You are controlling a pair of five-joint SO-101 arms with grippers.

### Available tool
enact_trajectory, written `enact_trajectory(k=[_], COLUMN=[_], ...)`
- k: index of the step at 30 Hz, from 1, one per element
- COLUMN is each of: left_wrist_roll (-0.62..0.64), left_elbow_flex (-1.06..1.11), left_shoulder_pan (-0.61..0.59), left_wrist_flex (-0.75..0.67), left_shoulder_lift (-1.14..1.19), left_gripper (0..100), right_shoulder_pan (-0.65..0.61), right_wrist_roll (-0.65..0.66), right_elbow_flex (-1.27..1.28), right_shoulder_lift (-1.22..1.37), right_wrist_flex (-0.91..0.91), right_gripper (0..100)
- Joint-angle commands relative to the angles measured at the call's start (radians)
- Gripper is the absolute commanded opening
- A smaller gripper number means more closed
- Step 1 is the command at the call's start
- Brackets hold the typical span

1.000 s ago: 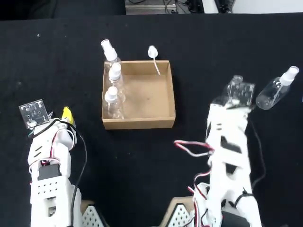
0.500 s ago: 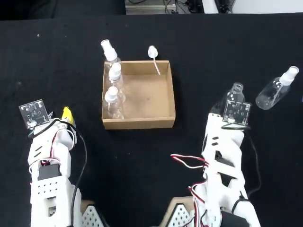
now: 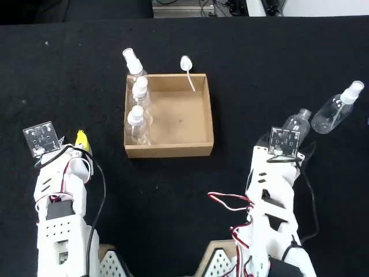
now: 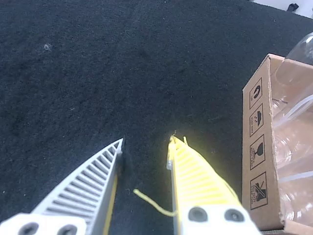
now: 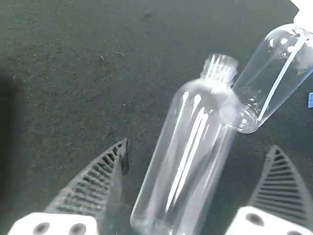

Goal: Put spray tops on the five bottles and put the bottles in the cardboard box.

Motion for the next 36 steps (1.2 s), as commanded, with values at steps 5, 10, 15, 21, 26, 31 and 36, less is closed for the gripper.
enact_trajectory(k=[5, 10, 15, 21, 26, 31, 36], left_wrist_roll=[-0.009, -0.009, -0.009, -0.009, -0.009, -0.009, -0.009], left_elbow_flex=[-0.010, -0.010, -0.010, -0.010, -0.010, -0.010, -0.010], left_shoulder_pan=[-0.010, -0.010, -0.008, -0.010, -0.010, -0.010, -0.008], left_wrist_flex=[-0.025, -0.025, -0.025, -0.025, -0.025, -0.025, -0.025], left_shoulder_lift=[-0.017, -0.017, -0.017, -0.017, -0.017, -0.017, -0.017], left_gripper=[13, 13, 13, 13, 13, 13, 13], right_shoulder_pan=[0.017, -0.002, -0.034, -0.256, -0.416, -0.511, -0.624], right_wrist_roll=[0.005, -0.029, -0.072, -0.074, -0.091, -0.169, -0.199], right_elbow_flex=[-0.044, -0.216, -0.734, -1.234, -1.394, -1.414, -1.337], right_shoulder_lift=[-0.058, -0.058, -0.048, 0.091, 0.283, 0.375, 0.384], right_wrist_flex=[-0.002, 0.275, 0.980, 1.471, 1.547, 1.438, 1.289], right_gripper=[38.9, 32.7, 23.4, 23.0, 23.4, 23.0, 23.0])
